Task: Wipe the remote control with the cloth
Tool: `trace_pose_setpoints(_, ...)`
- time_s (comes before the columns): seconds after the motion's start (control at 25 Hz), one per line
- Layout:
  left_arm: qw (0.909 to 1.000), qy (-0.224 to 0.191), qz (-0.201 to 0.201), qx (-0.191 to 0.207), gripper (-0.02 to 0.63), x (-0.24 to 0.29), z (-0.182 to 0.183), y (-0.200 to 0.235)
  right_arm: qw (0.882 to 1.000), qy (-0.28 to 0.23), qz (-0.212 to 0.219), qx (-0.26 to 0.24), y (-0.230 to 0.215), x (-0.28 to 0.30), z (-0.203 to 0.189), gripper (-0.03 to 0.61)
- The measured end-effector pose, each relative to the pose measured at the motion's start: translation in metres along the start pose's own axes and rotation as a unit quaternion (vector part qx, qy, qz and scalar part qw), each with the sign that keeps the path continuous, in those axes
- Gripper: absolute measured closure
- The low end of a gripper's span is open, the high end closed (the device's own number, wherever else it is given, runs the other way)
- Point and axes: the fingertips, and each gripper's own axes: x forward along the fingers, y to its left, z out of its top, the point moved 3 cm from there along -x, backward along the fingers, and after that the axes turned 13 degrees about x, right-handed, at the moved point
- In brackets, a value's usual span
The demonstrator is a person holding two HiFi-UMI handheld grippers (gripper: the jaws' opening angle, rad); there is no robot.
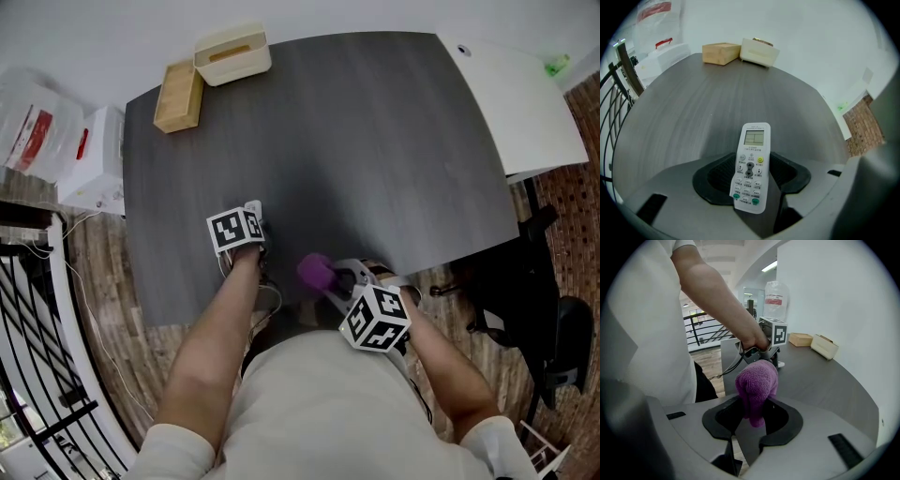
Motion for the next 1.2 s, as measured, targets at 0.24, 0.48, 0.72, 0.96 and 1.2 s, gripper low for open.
trace_pose_setpoints(0.24,0.9999,-0.005,-0.007,0.007,0.393,-0.001,-0.001,-0.007,1.000,0.001,0.006,0.000,-0.002,0.003,-0.005,0.465)
trace_pose_setpoints(0.48,0.9971,-0.042,-0.063,-0.004,0.379,-0.007,0.002,-0.018,1.000,0.005,0.014,0.014,-0.008,0.014,-0.001,0.465)
trace_pose_setpoints(0.72,0.9880,-0.078,-0.129,-0.031,0.373,-0.016,-0.004,-0.014,0.991,0.002,0.022,0.132,-0.035,0.044,0.012,0.463)
trace_pose_setpoints(0.96,0.9718,-0.106,-0.205,-0.048,0.373,-0.026,-0.016,-0.014,0.964,-0.016,0.019,0.264,-0.071,0.086,0.041,0.463)
trace_pose_setpoints(1.2,0.9694,-0.094,-0.220,-0.056,0.373,-0.025,-0.027,-0.011,0.953,0.002,-0.014,0.303,-0.084,0.118,0.047,0.463)
